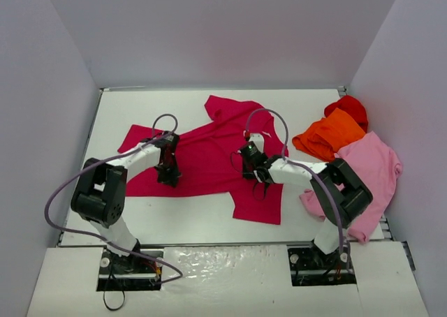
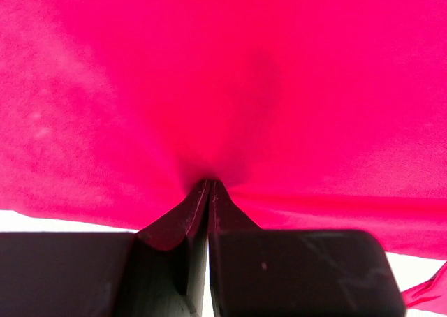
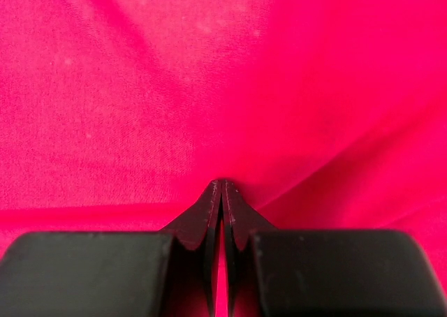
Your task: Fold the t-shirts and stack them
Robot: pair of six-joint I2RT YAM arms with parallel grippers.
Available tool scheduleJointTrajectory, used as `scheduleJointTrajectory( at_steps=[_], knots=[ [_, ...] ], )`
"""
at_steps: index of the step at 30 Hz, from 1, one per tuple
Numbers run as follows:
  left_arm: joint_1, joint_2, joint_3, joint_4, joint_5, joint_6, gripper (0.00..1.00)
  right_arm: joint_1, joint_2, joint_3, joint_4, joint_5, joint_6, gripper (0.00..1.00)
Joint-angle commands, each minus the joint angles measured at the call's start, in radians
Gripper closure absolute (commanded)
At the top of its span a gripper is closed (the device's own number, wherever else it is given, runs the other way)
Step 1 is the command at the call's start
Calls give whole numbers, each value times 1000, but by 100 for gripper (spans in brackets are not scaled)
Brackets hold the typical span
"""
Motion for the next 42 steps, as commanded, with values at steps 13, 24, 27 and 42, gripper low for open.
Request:
scheduleJointTrajectory(
  at_steps=[13,24,27,42],
  knots=[
    [-60,-359,-277,-134,-85,-129,100,74,-289,-267,-266,-49,170,100],
    [-65,-649,-52,-126,-229,-73,37,21,-168,345,-255,69,-29,59],
    [-67,-639,23,-179,-293,-49,38,-12,-34,553,-222,63,-93,69],
    [-64,-367,262,-222,-435,35,100,-262,664,1304,-202,-257,-141,100]
  ],
)
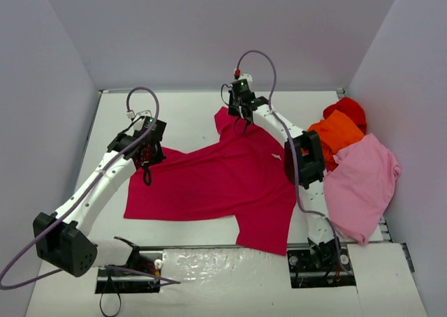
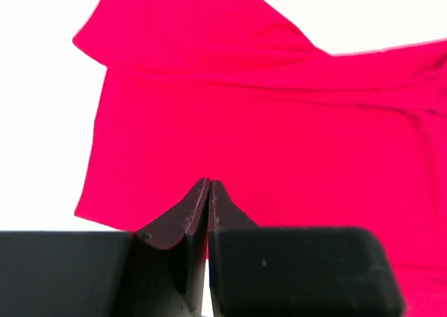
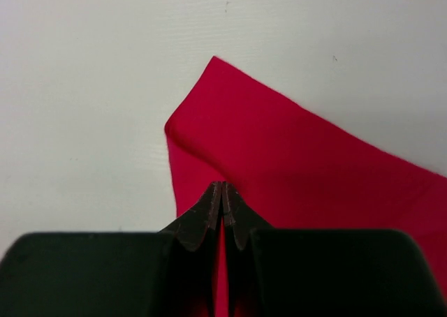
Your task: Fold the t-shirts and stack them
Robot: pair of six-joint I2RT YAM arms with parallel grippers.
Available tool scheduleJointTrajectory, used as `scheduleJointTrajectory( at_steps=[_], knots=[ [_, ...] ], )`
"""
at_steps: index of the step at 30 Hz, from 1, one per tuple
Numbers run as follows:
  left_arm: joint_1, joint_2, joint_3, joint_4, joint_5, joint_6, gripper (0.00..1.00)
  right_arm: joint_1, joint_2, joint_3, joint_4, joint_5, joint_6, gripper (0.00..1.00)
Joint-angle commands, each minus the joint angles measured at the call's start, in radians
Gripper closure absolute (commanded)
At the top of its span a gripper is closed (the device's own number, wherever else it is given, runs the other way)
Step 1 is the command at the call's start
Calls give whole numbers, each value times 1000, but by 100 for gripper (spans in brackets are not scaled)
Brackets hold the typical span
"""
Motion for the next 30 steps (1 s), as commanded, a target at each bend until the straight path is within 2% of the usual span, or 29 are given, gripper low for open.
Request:
scheduleJointTrajectory(
  at_steps=[1,6,11,18,21,25,30],
  knots=[
    [-3,27,66,-6,-64,25,100,-50,45,168,25,-142,-12,100],
    [-3,-12,-18,41,-22,0,100,-62,91,205,27,-154,-65,100],
    [-2,-6,-108,135,54,-28,100,-79,116,173,25,-169,-77,100],
    [5,223,101,-26,-32,11,100,-79,133,146,62,-240,-52,100],
    [0,285,131,1,16,-1,100,-79,176,183,79,-276,-28,100],
    [-7,306,20,130,171,-52,100,-86,222,201,79,-305,-8,100],
    [-29,333,-96,217,230,-121,100,-92,247,181,79,-316,-6,100]
  ],
)
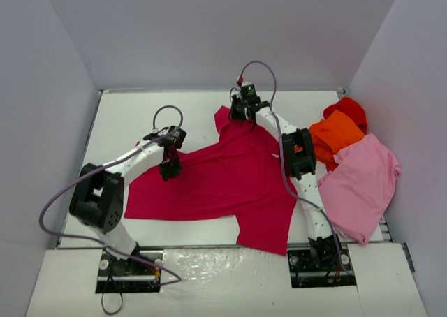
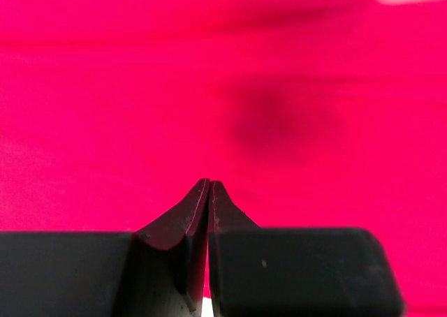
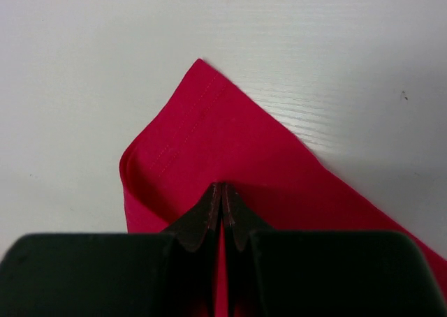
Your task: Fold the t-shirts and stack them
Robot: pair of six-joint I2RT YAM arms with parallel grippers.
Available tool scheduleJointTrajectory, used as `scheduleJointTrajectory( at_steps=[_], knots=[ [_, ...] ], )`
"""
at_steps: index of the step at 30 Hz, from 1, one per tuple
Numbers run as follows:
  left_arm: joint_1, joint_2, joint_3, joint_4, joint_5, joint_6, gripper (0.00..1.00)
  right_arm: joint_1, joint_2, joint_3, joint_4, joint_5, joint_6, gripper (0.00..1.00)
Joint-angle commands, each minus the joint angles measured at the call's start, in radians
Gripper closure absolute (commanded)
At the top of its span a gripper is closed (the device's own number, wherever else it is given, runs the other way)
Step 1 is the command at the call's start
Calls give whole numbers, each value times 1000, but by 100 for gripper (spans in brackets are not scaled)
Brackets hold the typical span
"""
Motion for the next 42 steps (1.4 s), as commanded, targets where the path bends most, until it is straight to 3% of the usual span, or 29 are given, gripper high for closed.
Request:
scheduleJointTrajectory(
  at_steps=[1,14,36,42],
  knots=[
    [-30,5,-43,90,82,-77,100,-10,0,14,10,-26,7,100],
    [-157,94,-84,161,133,-139,100,-55,-21,-15,10,110,-53,100],
    [-166,156,-156,222,151,-133,100,-120,26,170,105,187,-65,100],
    [-166,147,-168,222,150,-130,100,-83,-133,-17,134,229,-111,100]
  ],
)
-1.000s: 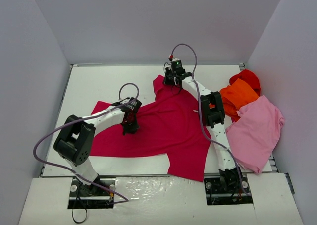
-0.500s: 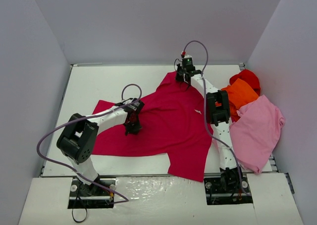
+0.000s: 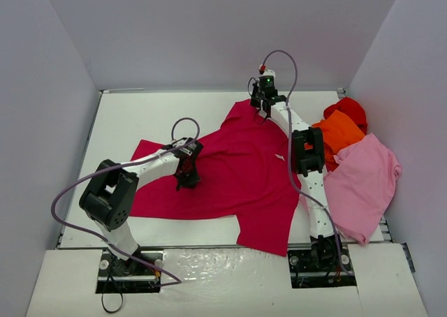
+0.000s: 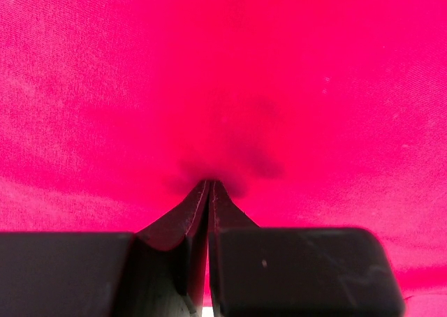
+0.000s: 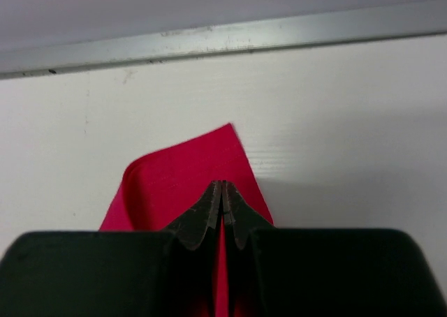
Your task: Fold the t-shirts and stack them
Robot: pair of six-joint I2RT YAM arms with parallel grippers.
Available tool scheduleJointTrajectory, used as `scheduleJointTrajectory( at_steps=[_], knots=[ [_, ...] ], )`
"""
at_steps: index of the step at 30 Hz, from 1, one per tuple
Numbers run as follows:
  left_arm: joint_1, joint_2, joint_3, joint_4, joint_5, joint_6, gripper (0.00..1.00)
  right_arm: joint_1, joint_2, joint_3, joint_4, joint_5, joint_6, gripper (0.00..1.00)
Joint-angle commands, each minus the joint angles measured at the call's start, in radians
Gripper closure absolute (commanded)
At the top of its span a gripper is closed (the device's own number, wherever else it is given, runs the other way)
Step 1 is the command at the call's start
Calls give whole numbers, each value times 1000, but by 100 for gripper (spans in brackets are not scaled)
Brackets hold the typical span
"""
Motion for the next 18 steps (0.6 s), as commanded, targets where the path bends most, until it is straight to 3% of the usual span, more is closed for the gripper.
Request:
scheduleJointTrajectory(
  at_steps=[1,8,18],
  knots=[
    [-10,60,-59,47,11,-7,100,41,-167,-106,75,54,-57,100],
    [-15,35,-56,31,9,-12,100,41,-24,104,4,-78,5,100],
    [-21,34,-51,19,5,-16,100,65,13,52,6,-92,21,100]
  ],
)
